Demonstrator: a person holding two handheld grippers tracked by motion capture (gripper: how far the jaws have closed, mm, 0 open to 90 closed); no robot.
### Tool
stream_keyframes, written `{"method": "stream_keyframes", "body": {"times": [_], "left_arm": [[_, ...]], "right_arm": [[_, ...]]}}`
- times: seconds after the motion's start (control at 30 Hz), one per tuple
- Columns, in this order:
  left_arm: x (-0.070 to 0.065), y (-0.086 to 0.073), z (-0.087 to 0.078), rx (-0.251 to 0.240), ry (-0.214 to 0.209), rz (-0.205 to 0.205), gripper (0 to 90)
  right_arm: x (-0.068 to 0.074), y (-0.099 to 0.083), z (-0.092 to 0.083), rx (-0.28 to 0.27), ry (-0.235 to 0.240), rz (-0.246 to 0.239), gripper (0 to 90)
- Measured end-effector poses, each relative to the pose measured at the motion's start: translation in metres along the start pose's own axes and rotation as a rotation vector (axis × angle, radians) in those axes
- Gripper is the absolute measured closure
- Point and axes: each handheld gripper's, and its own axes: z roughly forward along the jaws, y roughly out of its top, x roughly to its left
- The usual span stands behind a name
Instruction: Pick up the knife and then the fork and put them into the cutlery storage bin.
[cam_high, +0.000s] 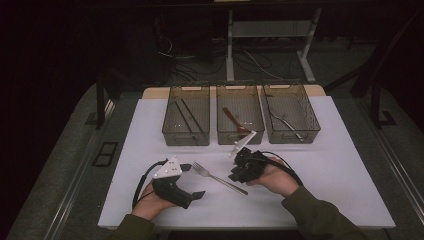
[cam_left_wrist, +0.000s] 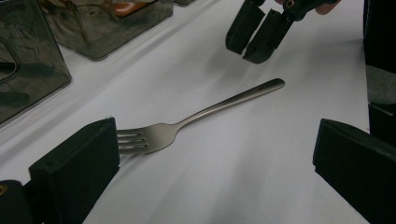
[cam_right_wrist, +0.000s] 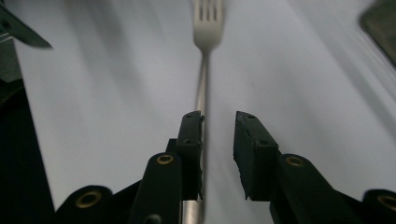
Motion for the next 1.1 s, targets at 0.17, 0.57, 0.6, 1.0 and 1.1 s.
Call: {"method": "stream_keyframes", "body": {"times": [0.17,0.57,0.6,1.0,1.1], "left_arm": [[0.000,0.000,0.000,-0.002,-0.002,-0.004,0.0],[0.000,0.000,0.000,-0.002,-0.005,-0.002,0.0],[0.000,0.000,0.000,-0.003,-0.005,-0.003,0.0],[0.000,0.000,0.000,-0.002,-0.005,-0.001,0.0],[0.000,0.000,0.000,-0.005,-0.005,-0.004,0.0]], "right_arm": [[0.006,0.029,0.024,0.075,0.019,-0.028,71.4],[0.012,0.046,0.054,0.211,-0.011,-0.063,74.4],[0.012,0.047,0.057,0.229,-0.025,-0.072,75.5],[0.017,0.051,0.059,0.263,-0.082,-0.077,85.0],[0.015,0.049,0.058,0.242,-0.071,-0.071,85.1]]}}
